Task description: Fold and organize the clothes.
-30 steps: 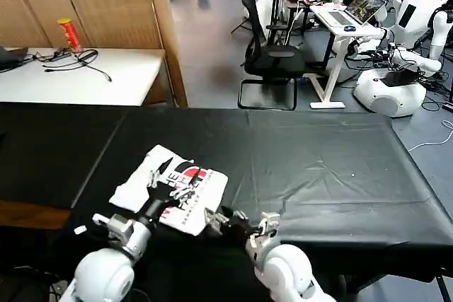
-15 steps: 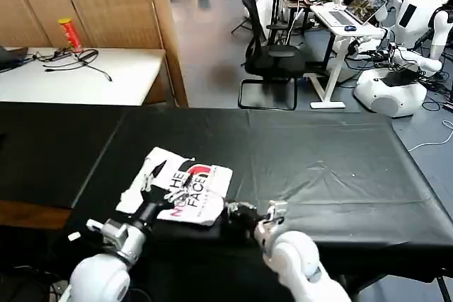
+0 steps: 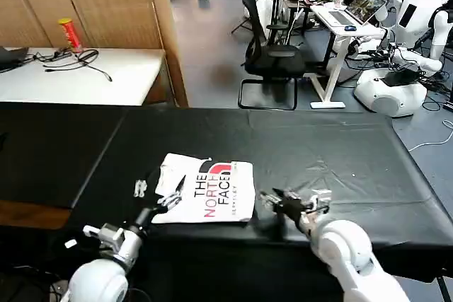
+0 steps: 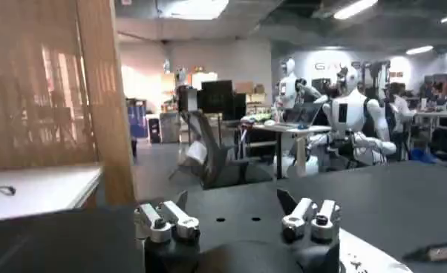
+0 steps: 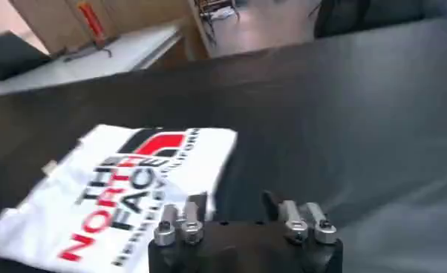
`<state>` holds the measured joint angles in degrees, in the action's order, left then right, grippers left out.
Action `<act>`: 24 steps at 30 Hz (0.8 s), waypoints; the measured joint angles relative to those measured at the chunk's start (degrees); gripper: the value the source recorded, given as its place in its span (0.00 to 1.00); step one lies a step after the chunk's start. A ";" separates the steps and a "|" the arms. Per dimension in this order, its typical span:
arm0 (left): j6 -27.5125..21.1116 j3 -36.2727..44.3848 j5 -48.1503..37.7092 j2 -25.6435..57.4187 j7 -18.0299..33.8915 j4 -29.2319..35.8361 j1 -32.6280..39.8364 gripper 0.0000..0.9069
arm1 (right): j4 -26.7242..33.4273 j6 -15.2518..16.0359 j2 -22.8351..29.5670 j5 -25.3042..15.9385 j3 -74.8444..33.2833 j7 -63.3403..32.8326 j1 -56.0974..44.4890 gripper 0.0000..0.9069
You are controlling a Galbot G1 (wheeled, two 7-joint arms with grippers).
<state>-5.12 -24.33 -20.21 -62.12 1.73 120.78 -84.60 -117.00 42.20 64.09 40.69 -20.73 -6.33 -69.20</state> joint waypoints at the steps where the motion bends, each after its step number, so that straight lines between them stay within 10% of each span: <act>1: 0.23 0.03 -0.03 -0.06 0.40 -0.23 -0.08 0.97 | -0.43 0.00 -0.71 -1.09 -0.37 0.23 -0.45 0.97; 4: 0.92 0.20 -0.03 -0.42 2.15 -0.84 -0.63 0.97 | -1.88 -2.27 -2.40 -5.66 -1.01 0.49 -2.30 0.97; 17: -2.13 -2.51 -3.48 -0.41 4.56 2.18 -6.17 0.97 | -7.99 -33.33 -0.68 -24.93 -6.59 -1.66 -20.35 0.97; 24: -1.94 -5.56 -4.95 0.36 4.41 2.91 -8.87 0.97 | -9.22 -43.93 2.52 -32.11 -8.37 -4.27 -29.71 0.97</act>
<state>-7.07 -29.89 -25.16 -61.76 6.15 123.69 -93.47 -126.22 -1.73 66.61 8.58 -29.11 -10.60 -98.92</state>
